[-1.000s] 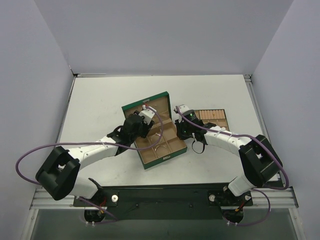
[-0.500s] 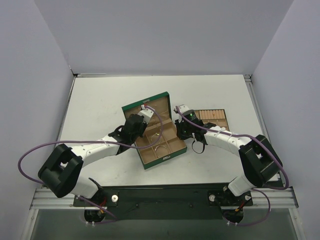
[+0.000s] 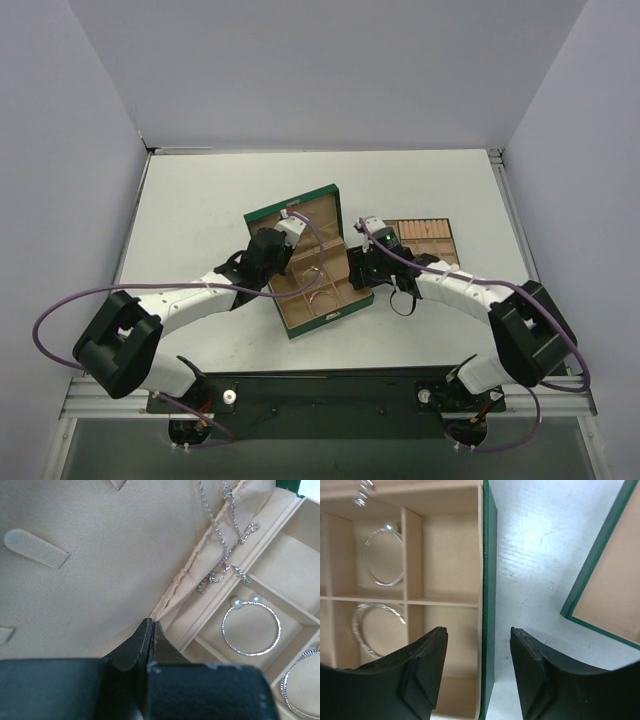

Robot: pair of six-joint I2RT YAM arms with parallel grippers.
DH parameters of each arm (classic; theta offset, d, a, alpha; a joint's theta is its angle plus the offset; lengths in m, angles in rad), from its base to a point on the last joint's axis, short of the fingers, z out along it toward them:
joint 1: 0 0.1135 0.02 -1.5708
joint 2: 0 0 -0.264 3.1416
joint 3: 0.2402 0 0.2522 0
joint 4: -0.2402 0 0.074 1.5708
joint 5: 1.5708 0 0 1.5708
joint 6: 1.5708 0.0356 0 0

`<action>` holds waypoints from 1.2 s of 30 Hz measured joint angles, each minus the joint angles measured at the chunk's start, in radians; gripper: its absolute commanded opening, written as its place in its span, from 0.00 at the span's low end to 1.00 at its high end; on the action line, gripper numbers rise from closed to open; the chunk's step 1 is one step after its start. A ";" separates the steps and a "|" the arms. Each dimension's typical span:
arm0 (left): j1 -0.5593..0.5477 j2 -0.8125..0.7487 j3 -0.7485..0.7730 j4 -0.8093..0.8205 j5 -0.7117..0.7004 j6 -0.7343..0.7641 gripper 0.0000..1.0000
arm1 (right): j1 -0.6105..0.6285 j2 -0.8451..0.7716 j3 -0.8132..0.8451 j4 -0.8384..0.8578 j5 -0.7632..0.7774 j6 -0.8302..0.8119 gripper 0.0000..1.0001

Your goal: Organize the mixed jewelry

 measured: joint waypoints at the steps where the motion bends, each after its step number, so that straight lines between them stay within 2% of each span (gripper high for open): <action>1: 0.002 -0.001 0.000 -0.002 0.005 -0.002 0.00 | 0.000 -0.021 -0.008 0.001 0.002 0.012 0.54; 7: 0.005 -0.001 0.000 -0.011 0.021 -0.015 0.00 | 0.003 -0.183 -0.069 0.127 0.033 0.111 0.56; 10: 0.006 -0.002 0.000 -0.016 0.029 -0.021 0.00 | 0.009 -0.193 -0.080 0.191 0.047 0.150 0.56; 23: 0.011 -0.019 0.008 -0.049 0.063 -0.026 0.00 | 0.094 0.057 -0.045 0.448 0.070 0.200 0.56; 36: 0.011 -0.019 0.015 -0.060 0.092 -0.031 0.00 | 0.124 0.183 0.105 0.523 0.131 0.144 0.57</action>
